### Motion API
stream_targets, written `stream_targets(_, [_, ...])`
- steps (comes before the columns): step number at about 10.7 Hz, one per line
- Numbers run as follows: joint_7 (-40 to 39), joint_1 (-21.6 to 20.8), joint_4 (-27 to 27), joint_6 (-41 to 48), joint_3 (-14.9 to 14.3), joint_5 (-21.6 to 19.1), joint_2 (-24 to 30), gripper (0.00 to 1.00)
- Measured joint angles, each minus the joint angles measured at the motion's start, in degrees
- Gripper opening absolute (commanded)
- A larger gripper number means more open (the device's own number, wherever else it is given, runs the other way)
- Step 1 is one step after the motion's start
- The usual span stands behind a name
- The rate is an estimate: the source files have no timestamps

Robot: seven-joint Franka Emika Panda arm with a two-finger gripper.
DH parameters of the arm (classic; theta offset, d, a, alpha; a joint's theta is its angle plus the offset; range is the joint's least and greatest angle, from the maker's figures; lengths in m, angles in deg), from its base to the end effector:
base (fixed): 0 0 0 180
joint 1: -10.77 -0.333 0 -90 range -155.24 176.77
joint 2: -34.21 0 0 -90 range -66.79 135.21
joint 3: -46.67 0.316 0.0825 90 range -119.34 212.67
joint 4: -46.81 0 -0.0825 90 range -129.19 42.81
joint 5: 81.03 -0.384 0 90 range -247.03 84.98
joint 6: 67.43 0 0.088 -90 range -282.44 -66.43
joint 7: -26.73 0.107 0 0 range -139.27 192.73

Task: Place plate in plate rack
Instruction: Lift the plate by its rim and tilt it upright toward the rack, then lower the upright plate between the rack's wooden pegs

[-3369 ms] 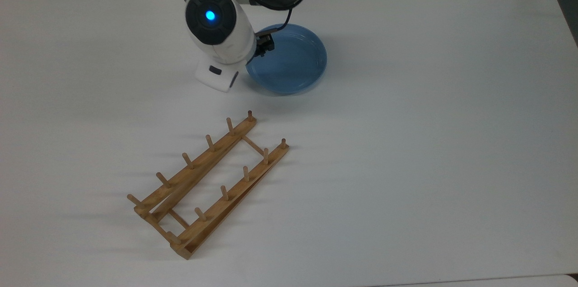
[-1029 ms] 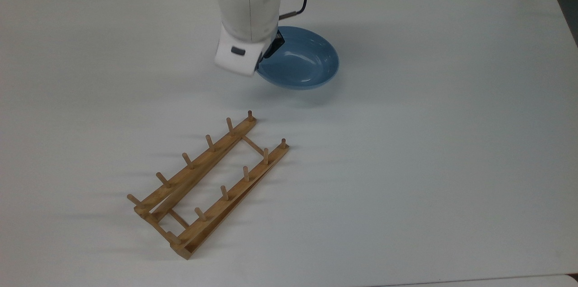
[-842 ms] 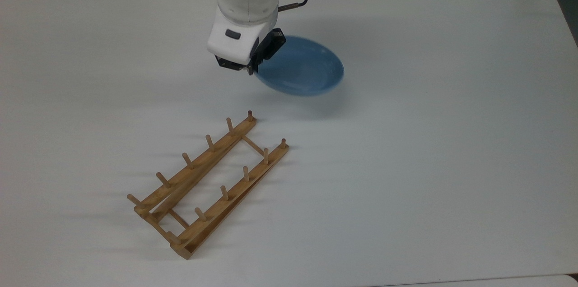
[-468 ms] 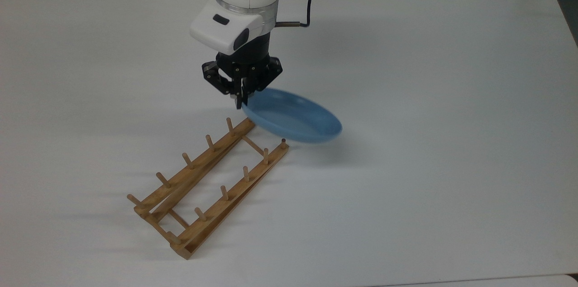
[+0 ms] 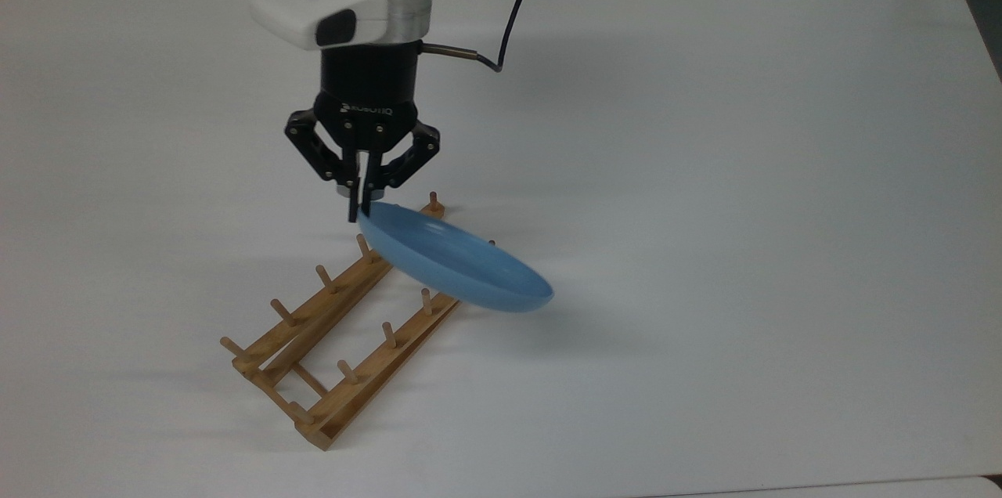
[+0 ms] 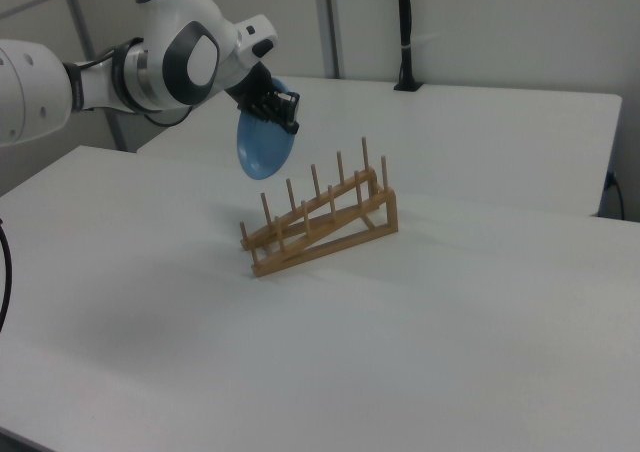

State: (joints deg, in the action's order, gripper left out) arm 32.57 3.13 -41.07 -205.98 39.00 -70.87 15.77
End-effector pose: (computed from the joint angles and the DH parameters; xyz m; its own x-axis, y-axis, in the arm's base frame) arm 0.7008 0.0121 0.5362 0.8415 0.0594 0.5370 -0.0305 -0.9871 0.1570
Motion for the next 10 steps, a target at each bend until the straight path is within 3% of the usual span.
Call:
stream_targets(5, [10.2,0.1,0.0,-9.7,-4.0,9.9,-0.3,0.0])
stream_targets(10, [12.7,0.1,-0.1,-16.6,-8.6,19.8,-1.3,0.0])
